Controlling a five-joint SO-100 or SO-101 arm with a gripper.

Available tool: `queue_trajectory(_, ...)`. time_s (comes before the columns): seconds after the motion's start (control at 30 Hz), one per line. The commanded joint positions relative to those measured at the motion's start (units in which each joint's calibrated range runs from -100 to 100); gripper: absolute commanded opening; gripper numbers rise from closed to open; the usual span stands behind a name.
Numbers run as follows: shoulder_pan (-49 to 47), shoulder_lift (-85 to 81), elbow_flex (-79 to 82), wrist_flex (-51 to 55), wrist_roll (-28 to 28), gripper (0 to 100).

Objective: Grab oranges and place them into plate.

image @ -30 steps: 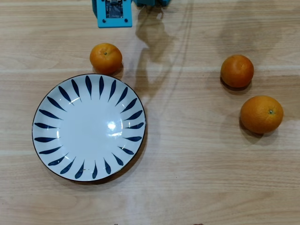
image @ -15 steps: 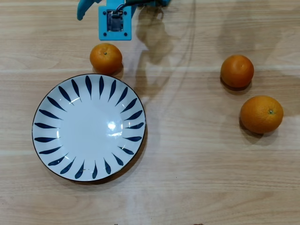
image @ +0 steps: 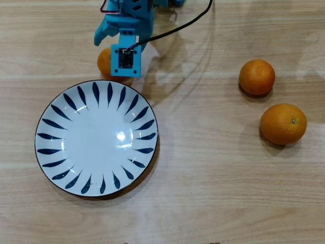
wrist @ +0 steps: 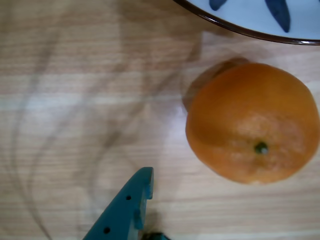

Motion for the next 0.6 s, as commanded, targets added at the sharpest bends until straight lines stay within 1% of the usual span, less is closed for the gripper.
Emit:
queue_trajectory(0.0,0.5,3.3,1.2,-5.1,-0.1,39)
queue_trajectory(0.2,2.1,6.8,1.7,-7.5,0.0,39)
queue_trajectory(0.33,5.1,8.5,1.7,-9.0,2.4,39)
queue_trajectory(0.57,8.5,11.5,1.7,-10.9,4.0,39)
